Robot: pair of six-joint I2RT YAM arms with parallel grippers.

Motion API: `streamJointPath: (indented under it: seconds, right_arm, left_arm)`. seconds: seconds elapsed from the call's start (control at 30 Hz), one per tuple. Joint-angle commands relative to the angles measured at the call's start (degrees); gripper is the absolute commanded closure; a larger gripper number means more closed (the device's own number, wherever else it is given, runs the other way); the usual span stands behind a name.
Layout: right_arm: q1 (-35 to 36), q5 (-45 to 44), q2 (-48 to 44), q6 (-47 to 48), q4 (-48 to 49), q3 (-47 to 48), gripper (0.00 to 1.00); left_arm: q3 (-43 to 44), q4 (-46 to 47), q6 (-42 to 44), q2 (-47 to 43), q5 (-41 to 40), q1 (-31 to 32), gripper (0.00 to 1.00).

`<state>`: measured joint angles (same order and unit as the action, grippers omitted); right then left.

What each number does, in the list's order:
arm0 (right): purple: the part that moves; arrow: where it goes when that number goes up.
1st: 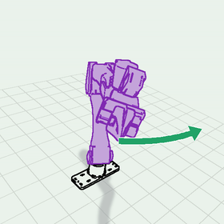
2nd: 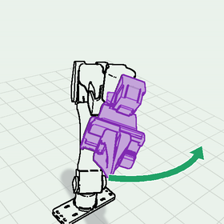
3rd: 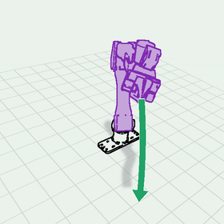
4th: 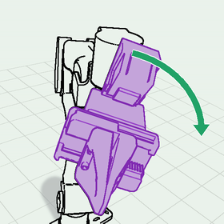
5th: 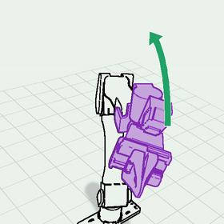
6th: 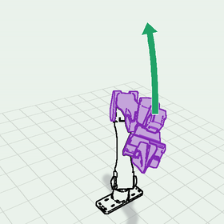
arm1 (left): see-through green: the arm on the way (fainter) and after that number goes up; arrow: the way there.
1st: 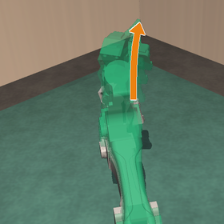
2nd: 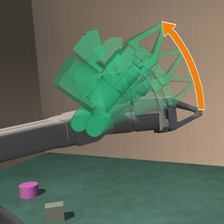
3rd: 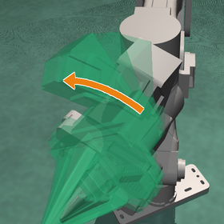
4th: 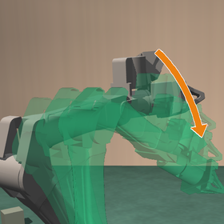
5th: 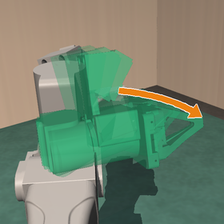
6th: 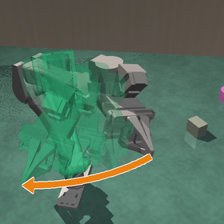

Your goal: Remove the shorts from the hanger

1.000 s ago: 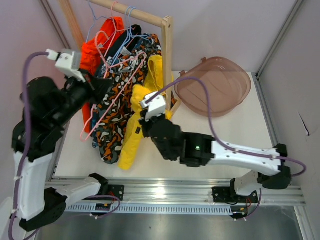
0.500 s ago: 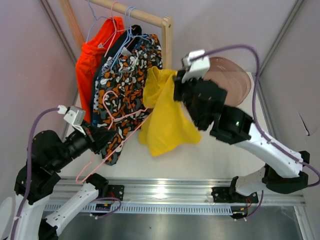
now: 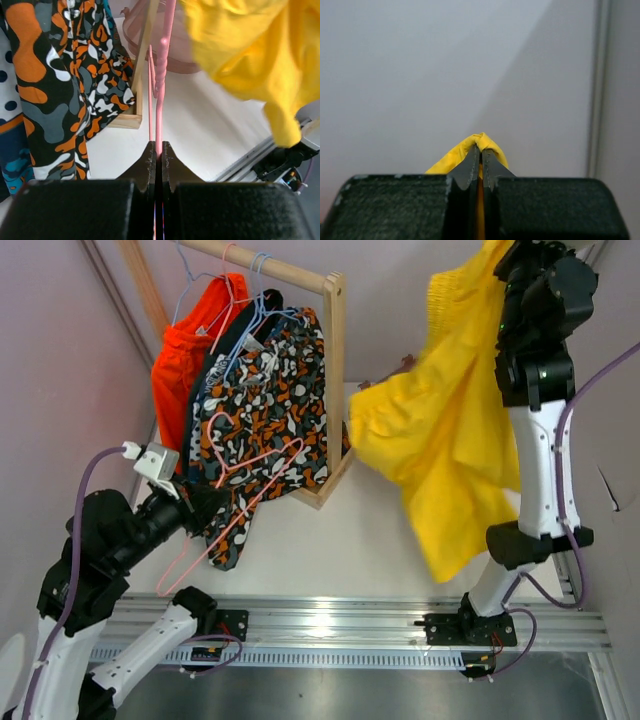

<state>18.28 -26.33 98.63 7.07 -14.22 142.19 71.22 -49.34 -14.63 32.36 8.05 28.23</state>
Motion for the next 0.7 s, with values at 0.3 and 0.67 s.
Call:
streamJointPath:
  seconds: [0.3, 0.67]
  right_arm:
    - [-14.5, 21.4, 21.3, -21.7, 21.6, 11.1, 1.0]
    - [-9.8, 26.7, 12.8, -22.9, 24.0, -11.1, 1.0]
  left_arm:
    - [-3.9, 11.5, 2.2, 5.1, -3.2, 0.2, 1.0]
    - [-5.7, 16.6, 2.6, 9.0, -4.4, 0.2, 1.0]
